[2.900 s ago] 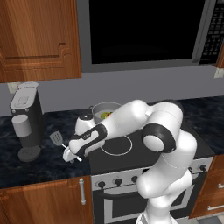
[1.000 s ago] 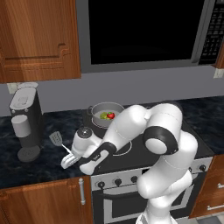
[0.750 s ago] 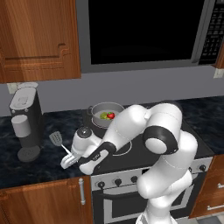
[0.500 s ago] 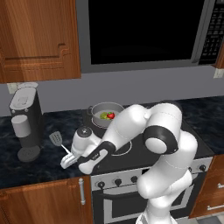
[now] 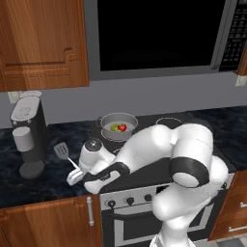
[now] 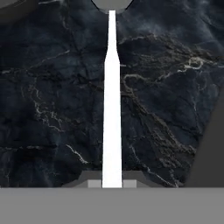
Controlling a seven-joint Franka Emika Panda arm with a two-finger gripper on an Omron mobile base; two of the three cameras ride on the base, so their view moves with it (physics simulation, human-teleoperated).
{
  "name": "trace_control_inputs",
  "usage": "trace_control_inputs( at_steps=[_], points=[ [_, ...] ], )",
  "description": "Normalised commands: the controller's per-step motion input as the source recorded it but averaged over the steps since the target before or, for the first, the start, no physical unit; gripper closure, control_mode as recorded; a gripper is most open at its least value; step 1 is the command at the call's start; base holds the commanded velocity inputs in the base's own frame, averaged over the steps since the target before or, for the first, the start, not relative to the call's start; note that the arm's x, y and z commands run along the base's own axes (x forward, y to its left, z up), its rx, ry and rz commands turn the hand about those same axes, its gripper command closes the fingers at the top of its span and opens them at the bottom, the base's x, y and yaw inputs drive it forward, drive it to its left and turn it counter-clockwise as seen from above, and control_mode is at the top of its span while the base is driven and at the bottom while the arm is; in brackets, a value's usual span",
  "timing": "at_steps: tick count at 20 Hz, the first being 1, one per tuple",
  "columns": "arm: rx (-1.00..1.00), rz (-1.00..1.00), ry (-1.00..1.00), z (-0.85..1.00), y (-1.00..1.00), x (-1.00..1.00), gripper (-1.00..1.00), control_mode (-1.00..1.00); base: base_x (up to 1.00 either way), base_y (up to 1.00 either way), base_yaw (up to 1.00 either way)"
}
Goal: Put the tomato and broccoli in the pot. Retrieve the spatula and lightly stir the vegetables in the pot.
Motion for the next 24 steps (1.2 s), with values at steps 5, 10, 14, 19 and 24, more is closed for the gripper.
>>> trace_control_inputs(
  at_steps=[5, 10, 14, 19, 24],
  points=[
    [0.11, 0.0, -0.01, 0.82, -0.63, -0.21, 1.0, -1.0, 0.0, 0.0, 0.0],
    [0.02, 0.0, 0.15, 0.95, -0.6, -0.01, 1.0, -1.0, 0.0, 0.0, 0.0],
    [-0.03, 0.03, 0.25, 0.88, -0.43, 0.0, 1.0, -1.0, 0.0, 0.0, 0.0],
    [-0.24, 0.17, 0.17, 0.78, -0.05, 0.01, 1.0, -1.0, 0.0, 0.0, 0.0],
    [-0.32, 0.16, 0.06, 0.73, -0.04, 0.03, 1.0, -1.0, 0.0, 0.0, 0.0]
  ],
)
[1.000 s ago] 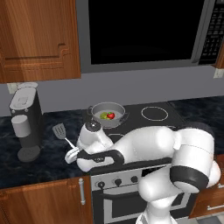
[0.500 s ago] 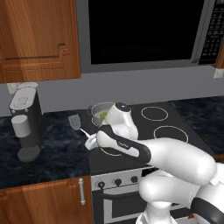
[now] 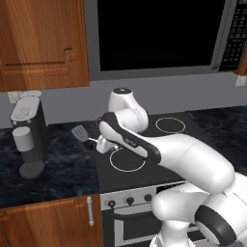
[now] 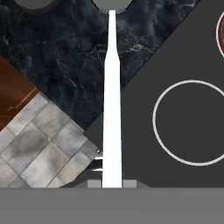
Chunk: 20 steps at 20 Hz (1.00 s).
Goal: Put the tomato and broccoli in the pot. Retrieve the spatula and lightly stir the vegetables in the pot.
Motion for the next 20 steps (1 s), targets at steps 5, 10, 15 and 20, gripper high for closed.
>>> trace_control_inputs(
  at_steps=[5, 10, 15, 20],
  points=[
    [-0.26, 0.02, 0.01, 0.41, -0.46, 0.0, 1.0, -1.0, 0.0, 0.0, 0.0],
    [-0.12, 0.0, -0.04, 0.05, -0.55, -0.02, 1.0, -1.0, 0.0, 0.0, 0.0],
    [0.05, 0.0, -0.21, -0.01, -0.72, -0.08, 1.0, -1.0, 0.0, 0.0, 0.0],
    [0.0, 0.0, -0.05, 0.07, -0.71, 0.0, 1.0, -1.0, 0.0, 0.0, 0.0]
  ],
)
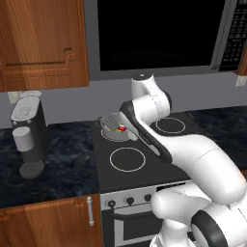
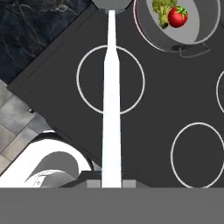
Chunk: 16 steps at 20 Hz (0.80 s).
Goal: Put the tomato and broccoli in the pot. Retrieve the spatula and lightly stir the vegetables in the pot.
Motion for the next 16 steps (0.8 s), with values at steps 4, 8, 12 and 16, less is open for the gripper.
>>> trace_control_inputs(
  at_steps=[4, 8, 12, 16],
  points=[
    [-0.03, 0.0, 0.0, 0.04, -0.57, 0.0, 1.0, -1.0, 0.0, 0.0, 0.0],
    [-0.14, 0.02, 0.0, 0.2, -0.34, 0.11, 1.0, -1.0, 0.0, 0.0, 0.0],
    [-0.29, 0.06, 0.0, 0.26, -0.28, 0.03, 1.0, -1.0, 0.0, 0.0, 0.0],
    [-0.35, 0.15, 0.0, 0.41, -0.09, 0.12, 1.0, -1.0, 0.0, 0.0, 0.0]
  ],
)
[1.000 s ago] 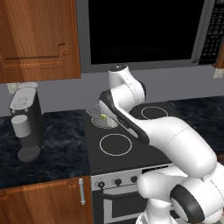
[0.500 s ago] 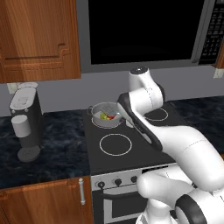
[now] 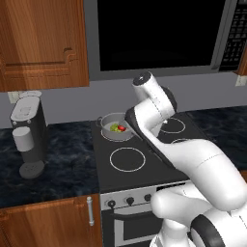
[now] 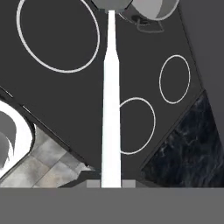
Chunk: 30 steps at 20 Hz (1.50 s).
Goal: Put the tomato and broccoli in the pot. Retrieve the spatula and lightly stir the vegetables in the pot.
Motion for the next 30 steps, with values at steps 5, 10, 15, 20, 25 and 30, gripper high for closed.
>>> trace_control_inputs(
  at_steps=[5, 10, 15, 20, 25, 30],
  points=[
    [-0.35, 0.19, 0.01, 0.49, -0.01, 0.18, 1.0, -1.0, 0.0, 0.0, 0.0],
    [-0.03, 0.12, -0.02, -0.44, -0.35, 0.25, 1.0, -1.0, 0.0, 0.0, 0.0],
    [-0.04, 0.06, 0.01, -0.32, -0.33, 0.55, 1.0, -1.0, 0.0, 0.0, 0.0],
    [-0.03, 0.01, 0.0, 0.0, -0.05, 0.47, 1.0, -1.0, 0.0, 0.0, 0.0],
    [-0.04, 0.0, 0.06, -0.13, 0.0, 0.26, 1.0, -1.0, 0.0, 0.0, 0.0],
    [-0.09, 0.0, 0.01, -0.61, 0.1, 0.23, 1.0, -1.0, 0.0, 0.0, 0.0]
  ],
)
